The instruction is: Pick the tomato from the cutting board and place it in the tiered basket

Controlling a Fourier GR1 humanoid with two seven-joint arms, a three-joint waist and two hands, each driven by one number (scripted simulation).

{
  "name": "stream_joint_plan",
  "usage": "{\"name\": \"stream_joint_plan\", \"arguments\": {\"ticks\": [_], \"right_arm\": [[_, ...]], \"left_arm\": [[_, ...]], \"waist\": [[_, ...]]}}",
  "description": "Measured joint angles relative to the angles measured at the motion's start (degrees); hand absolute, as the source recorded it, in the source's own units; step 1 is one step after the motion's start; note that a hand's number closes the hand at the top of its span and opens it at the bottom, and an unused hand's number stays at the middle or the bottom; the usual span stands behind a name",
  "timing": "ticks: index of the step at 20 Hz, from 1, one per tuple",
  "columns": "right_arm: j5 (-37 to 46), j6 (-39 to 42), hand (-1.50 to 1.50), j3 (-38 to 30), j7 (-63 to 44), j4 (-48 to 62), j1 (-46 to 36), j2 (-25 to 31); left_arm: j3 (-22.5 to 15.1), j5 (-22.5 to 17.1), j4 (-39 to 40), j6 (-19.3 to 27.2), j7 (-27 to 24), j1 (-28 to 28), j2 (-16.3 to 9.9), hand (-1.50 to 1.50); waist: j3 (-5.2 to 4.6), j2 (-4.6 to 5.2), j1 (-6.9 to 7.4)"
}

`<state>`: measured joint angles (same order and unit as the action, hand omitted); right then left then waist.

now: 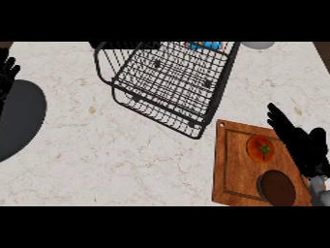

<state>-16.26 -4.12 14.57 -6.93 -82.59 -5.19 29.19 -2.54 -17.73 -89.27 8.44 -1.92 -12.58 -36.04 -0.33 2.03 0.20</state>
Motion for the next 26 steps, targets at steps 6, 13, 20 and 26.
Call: {"name": "stream_joint_plan", "arguments": {"ticks": [6, 13, 20, 26], "right_arm": [[-0.2, -3.06, 1.5, -10.13, 13.14, -5.76, -2.64, 2.24], [-7.11, -16.32, -1.5, -28.33, 22.5, -1.65, 0.73, -5.31], [-10.09, -7.39, -1.5, -31.87, 29.91, -9.48, 15.11, -6.93], [-1.17, -4.1, -1.5, -26.53, 20.94, -16.92, 25.37, 2.1]], "left_arm": [[-3.23, 1.37, 4.44, 3.54, 1.81, 8.93, 5.38, 0.0], [-8.24, 3.18, 7.44, 8.64, 2.39, 15.75, 13.48, 0.0], [-11.81, 6.89, 9.31, 11.83, 1.34, 16.99, 18.77, 0.0], [-12.37, 7.91, 10.43, 12.34, 0.6, 16.9, 19.9, 0.0]], "waist": [[0.33, -2.05, -1.48], [0.55, -2.18, -3.19], [0.36, -2.2, -1.77], [0.15, -2.15, -1.47]]}}
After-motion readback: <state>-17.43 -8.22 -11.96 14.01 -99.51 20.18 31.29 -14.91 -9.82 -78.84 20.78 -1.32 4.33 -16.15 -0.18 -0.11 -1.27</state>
